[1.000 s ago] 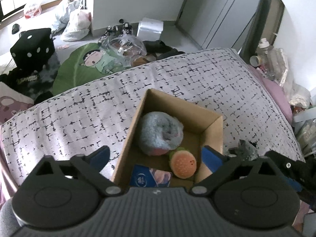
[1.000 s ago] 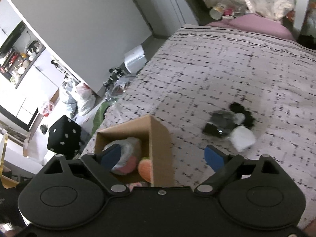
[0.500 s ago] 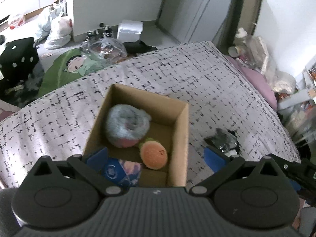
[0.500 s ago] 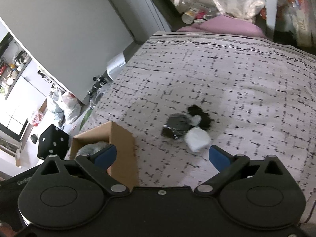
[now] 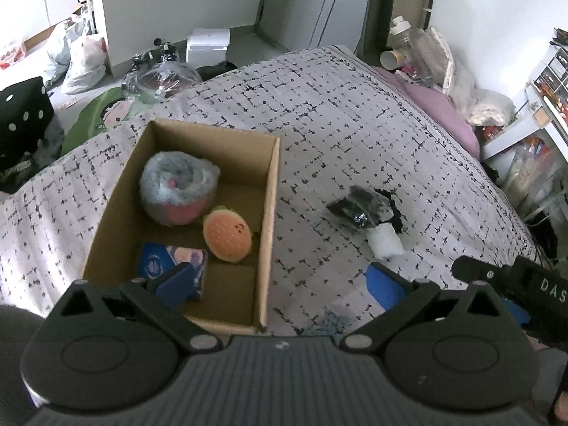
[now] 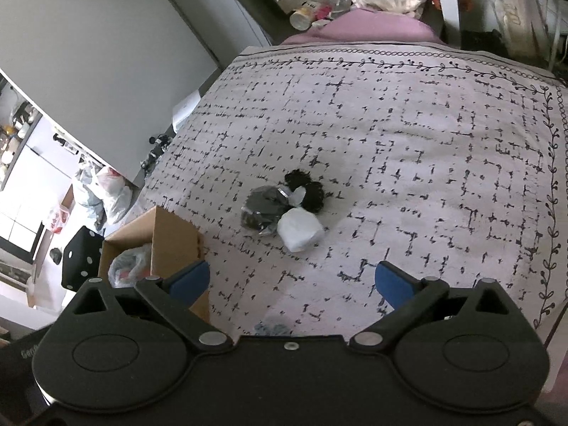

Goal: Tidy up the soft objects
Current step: 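Lower the left tool onto the small knitted plush and close on it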

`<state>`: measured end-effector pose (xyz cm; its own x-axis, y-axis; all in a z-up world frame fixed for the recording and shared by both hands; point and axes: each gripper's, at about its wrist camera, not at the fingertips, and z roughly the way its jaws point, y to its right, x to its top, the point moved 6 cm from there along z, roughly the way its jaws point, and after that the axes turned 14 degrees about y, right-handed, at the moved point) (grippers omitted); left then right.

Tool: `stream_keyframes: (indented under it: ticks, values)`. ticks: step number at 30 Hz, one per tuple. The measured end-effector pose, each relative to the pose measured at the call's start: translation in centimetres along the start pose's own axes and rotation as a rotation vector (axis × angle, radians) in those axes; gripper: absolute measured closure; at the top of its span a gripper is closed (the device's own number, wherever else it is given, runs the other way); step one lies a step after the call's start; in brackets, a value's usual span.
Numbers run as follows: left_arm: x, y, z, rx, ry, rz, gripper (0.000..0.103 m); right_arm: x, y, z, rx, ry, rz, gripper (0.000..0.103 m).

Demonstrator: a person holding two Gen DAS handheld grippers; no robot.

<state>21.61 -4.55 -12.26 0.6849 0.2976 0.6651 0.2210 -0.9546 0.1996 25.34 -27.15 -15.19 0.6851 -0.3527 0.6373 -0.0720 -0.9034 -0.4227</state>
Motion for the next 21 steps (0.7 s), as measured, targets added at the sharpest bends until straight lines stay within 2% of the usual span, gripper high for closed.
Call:
stream_keyframes:
  ticks: [8,17,21]
  values:
    - [-2.0,2.0,-0.2,0.013,-0.006,-0.041,0.004,1.3,1.4,0.4,0.054,-0.009,-0.021,0.003]
    - [-5.1,4.2,1.0,0.059,-0.049,-0.045,0.007,0.5,2.7,2.1,0.111,-0.061,0.038,0.003]
    - [-6.4,5.0,2.0,0.077,-0.068,-0.038,0.015,0.2,2.8,2.6,0.136,-0.075,0.035,0.003]
